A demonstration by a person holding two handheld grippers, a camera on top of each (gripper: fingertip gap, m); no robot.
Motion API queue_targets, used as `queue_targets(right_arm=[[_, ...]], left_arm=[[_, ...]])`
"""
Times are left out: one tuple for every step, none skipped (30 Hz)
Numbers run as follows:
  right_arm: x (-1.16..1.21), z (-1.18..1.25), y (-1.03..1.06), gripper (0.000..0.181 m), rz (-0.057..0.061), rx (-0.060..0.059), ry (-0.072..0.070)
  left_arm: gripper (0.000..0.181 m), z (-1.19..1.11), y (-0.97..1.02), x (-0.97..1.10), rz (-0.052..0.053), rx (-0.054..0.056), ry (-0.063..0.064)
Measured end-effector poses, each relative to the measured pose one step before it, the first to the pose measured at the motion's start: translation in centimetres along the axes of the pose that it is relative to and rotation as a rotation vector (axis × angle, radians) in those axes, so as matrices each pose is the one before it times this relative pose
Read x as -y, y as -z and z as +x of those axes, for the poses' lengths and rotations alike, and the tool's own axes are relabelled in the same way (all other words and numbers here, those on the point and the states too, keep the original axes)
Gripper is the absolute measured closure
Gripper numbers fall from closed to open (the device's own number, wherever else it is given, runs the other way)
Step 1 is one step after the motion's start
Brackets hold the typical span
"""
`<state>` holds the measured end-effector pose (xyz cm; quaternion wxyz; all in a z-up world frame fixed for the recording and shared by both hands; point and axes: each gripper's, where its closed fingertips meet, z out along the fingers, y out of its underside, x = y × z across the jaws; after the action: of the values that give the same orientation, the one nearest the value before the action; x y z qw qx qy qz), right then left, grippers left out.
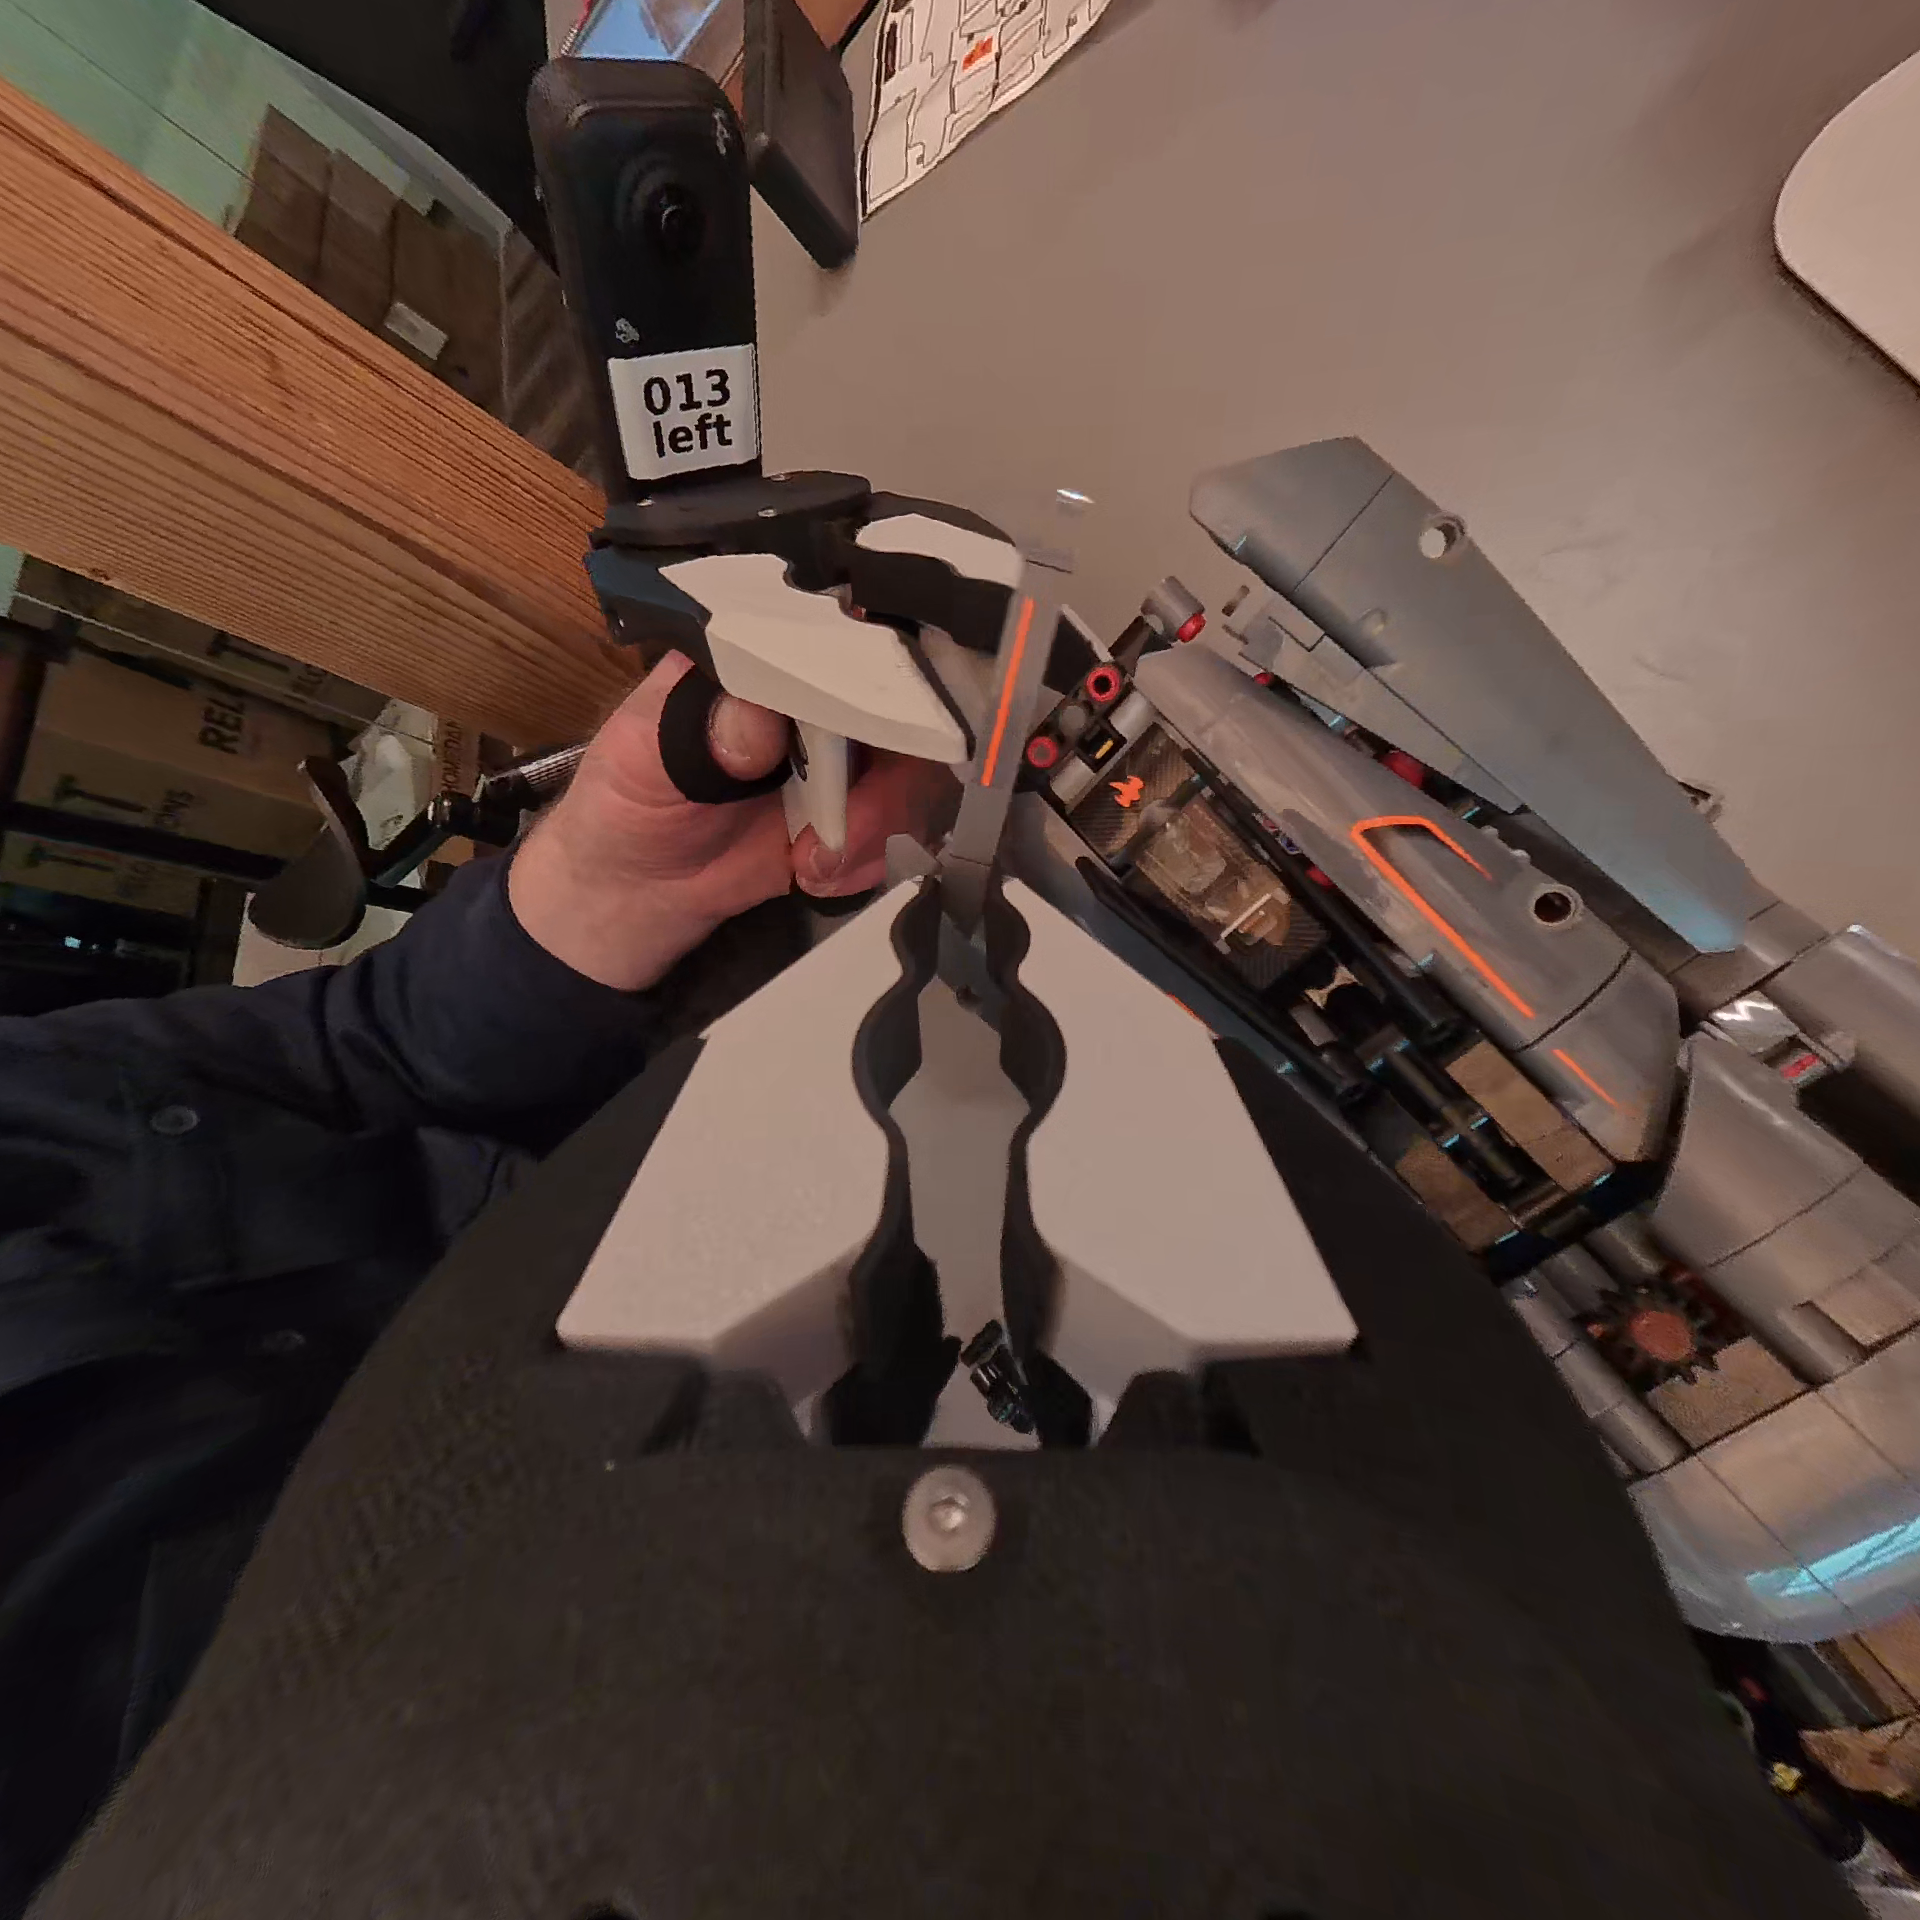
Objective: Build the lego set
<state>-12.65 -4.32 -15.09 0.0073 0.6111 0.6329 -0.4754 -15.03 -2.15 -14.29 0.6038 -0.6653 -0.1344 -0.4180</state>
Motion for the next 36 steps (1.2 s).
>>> queue_targets(right_arm=[[0.058,-0.047,-0.087,0.174,0.0012,0.0003,0.0033],[0.052,-0.075,-0.090,0.174,0.0018,0.0021,0.0024],[0.004,0.010,-0.100,0.174,0.0001,-0.0027,0.0016],[-0.013,0.051,-0.097,0.174,-0.0005,-0.0058,0.0025],[0.011,-0.006,-0.081,0.174,0.0013,-0.0026,0.0023],[0.034,-0.029,-0.071,0.174,0.0026,0.0006,0.0020],[0.013,-0.020,-0.047,0.174,0.0017,0.0011,0.0006],[0.015,-0.016,-0.044,0.174,0.0014,0.0022,-0.0001],[0.006,-0.006,-0.058,0.174,0.0010,0.0024,-0.0001],[0.019,0.010,-0.058,0.174,0.0010,0.0017,0.0010],[0.030,0.008,-0.038,0.174,0.0025,0.0026,0.0001],[0.043,-0.023,-0.023,0.174,0.0038,0.0058,-0.0027],[0.035,-0.041,-0.021,0.174,0.0033,0.0049,-0.0018],[-0.013,-0.011,-0.063,0.173,0.0004,-0.0009,0.0021],[-0.026,0.008,-0.078,0.173,-0.0009,-0.0040,0.0035],[-0.001,-0.029,-0.080,0.173,0.0003,-0.0001,0.0016],[0.007,-0.054,-0.092,0.173,0.0010,0.0042,-0.0019],[-0.019,0.001,-0.090,0.173,0.0002,0.0027,-0.0019],[-0.031,0.056,-0.076,0.173,0.0000,0.0006,-0.0008],[-0.014,0.046,-0.067,0.173,-0.0003,0.0027,-0.0021],[-0.015,0.004,-0.054,0.173,0.0005,0.0056,-0.0025],[-0.011,0.002,-0.067,0.173,-0.0001,0.0060,-0.0018],[-0.010,0.026,-0.067,0.173,-0.0001,0.0046,-0.0013],[-0.013,0.053,-0.073,0.173,-0.0001,0.0022,-0.0012],[-0.041,0.055,-0.073,0.173,-0.0019,0.0008,-0.0015],[-0.043,0.064,-0.079,0.173,-0.0019,-0.0002,-0.0013],[-0.044,0.052,-0.057,0.173,-0.0023,-0.0018,0.0002],[-0.048,0.056,-0.034,0.173,-0.0024,-0.0028,0.0015],[-0.011,0.011,-0.011,0.173,-0.0010,-0.0008,0.0016],[0.001,-0.015,-0.028,0.173,0.0000,0.0022,0.0008],[-0.011,-0.018,-0.038,0.173,-0.0003,0.0020,0.0003],[-0.050,0.033,-0.076,0.173,-0.0024,-0.0015,0.0014],[-0.059,0.049,-0.088,0.173,-0.0030,-0.0024,0.0018],[-0.085,0.046,-0.101,0.173,-0.0044,-0.0017,0.0016],[-0.075,0.032,-0.080,0.173,-0.0041,-0.0012,0.0018],[-0.050,0.042,-0.034,0.173,-0.0023,-0.0008,0.0014]], left_arm=[[0.154,-0.162,0.034,-0.018,-0.0014,0.0062,0.0031],[0.156,-0.123,0.020,-0.019,-0.0007,0.0026,0.0040],[0.156,-0.105,0.035,-0.009,-0.0011,0.0032,0.0019],[0.156,-0.074,0.011,-0.017,-0.0016,0.0019,0.0017],[0.156,-0.064,0.002,0.007,-0.0004,0.0015,0.0013],[0.157,-0.086,-0.002,-0.023,-0.0015,0.0039,-0.0008],[0.157,-0.041,-0.002,-0.005,-0.0012,0.0013,0.0004],[0.157,-0.032,0.020,0.014,-0.0005,0.0000,-0.0001],[0.157,-0.035,0.002,-0.003,-0.0010,0.0003,0.0012],[0.157,-0.049,0.002,0.020,0.0001,0.0003,0.0019],[0.157,-0.049,0.026,0.006,0.0001,0.0011,0.0014],[0.157,-0.004,0.020,0.029,0.0007,-0.0012,0.0012],[0.156,0.023,0.004,0.031,0.0012,-0.0029,0.0012],[0.156,-0.003,0.011,0.001,-0.0011,-0.0013,0.0012],[0.156,-0.038,0.002,-0.023,-0.0015,0.0007,0.0017],[0.155,-0.036,0.012,-0.008,-0.0003,-0.0003,0.0034],[0.155,-0.009,0.001,-0.030,-0.0020,-0.0007,0.0013],[0.153,0.028,-0.015,-0.013,-0.0010,-0.0029,0.0026],[0.152,-0.004,-0.014,-0.044,-0.0032,0.0006,-0.0007],[0.151,-0.007,-0.007,-0.052,-0.0042,0.0011,-0.0013],[0.150,-0.007,-0.007,-0.027,-0.0023,0.0007,-0.0006],[0.150,0.001,-0.004,-0.023,-0.0014,0.0001,0.0000],[0.149,0.012,-0.013,-0.019,-0.0013,-0.0006,0.0005],[0.146,0.035,-0.028,-0.033,-0.0017,-0.0029,0.0023],[0.145,-0.002,-0.006,-0.063,-0.0034,-0.0020,0.0037],[0.144,-0.042,-0.032,-0.087,-0.0047,0.0006,0.0028],[0.143,-0.013,-0.022,-0.075,-0.0044,0.0003,0.0013],[0.141,-0.034,-0.031,-0.084,-0.0050,0.0028,-0.0022],[0.141,-0.042,-0.028,-0.077,-0.0048,0.0045,-0.0036],[0.142,-0.054,-0.013,-0.062,-0.0045,0.0048,-0.0033],[0.143,-0.083,-0.014,-0.064,-0.0049,0.0060,-0.0030],[0.144,-0.137,0.002,-0.076,-0.0046,0.0083,-0.0005],[0.145,-0.149,0.010,-0.074,-0.0033,0.0075,0.0018],[0.147,-0.147,0.015,-0.062,-0.0024,0.0057,0.0042],[0.148,-0.143,0.025,-0.073,-0.0026,0.0052,0.0044],[0.149,-0.092,0.010,-0.045,-0.0013,0.0016,0.0058]])
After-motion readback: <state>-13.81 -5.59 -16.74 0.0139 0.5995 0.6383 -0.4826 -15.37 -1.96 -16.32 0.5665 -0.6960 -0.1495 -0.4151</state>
